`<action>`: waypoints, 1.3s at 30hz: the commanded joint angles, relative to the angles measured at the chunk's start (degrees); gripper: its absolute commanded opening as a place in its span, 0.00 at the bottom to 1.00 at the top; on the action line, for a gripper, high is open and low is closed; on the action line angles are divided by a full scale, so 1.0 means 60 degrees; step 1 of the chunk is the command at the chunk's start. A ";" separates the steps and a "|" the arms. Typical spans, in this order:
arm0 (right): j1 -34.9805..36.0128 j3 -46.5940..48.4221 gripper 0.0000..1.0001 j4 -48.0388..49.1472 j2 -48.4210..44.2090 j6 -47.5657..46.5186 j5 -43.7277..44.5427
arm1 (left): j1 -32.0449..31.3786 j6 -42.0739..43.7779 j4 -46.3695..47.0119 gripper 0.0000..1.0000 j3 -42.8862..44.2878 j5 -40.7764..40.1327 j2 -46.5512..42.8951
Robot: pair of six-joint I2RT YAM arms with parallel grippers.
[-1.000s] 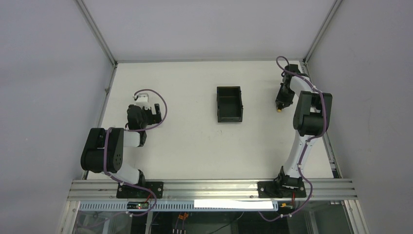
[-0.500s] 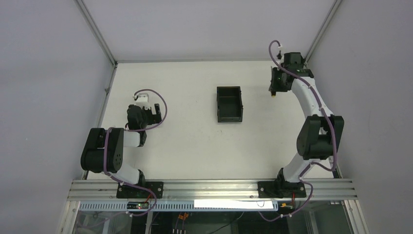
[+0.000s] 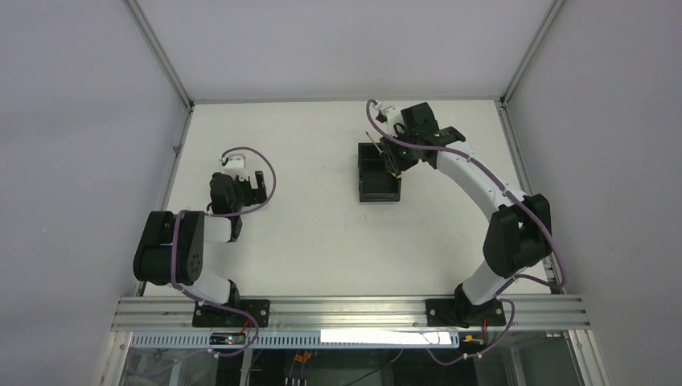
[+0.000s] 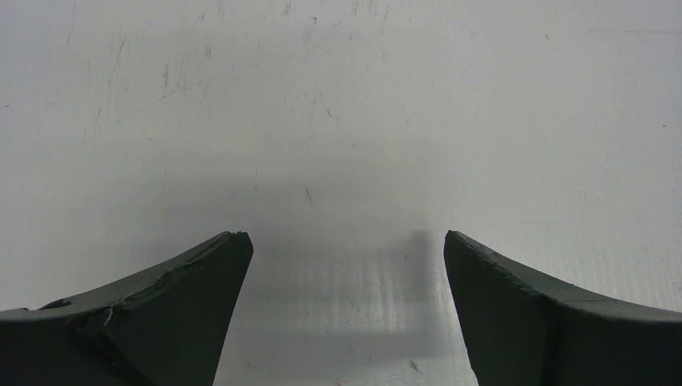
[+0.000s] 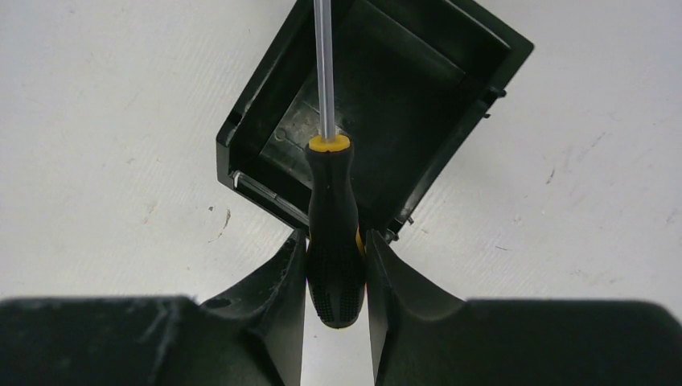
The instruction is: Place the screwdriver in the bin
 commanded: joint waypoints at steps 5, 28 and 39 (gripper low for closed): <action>0.0358 0.0002 0.12 0.0667 0.1007 -0.0367 0.0482 | -0.0006 -0.0017 0.0269 0.99 -0.0027 0.0019 -0.0270; 0.0638 0.0039 0.61 0.1152 0.1150 0.0479 0.0839 | -0.0014 -0.0017 0.0262 0.99 -0.0027 0.0015 -0.0253; -0.0221 0.0470 0.97 0.0243 -0.0287 0.3494 0.4186 | -0.0014 -0.0017 0.0262 0.99 -0.0027 0.0018 -0.0269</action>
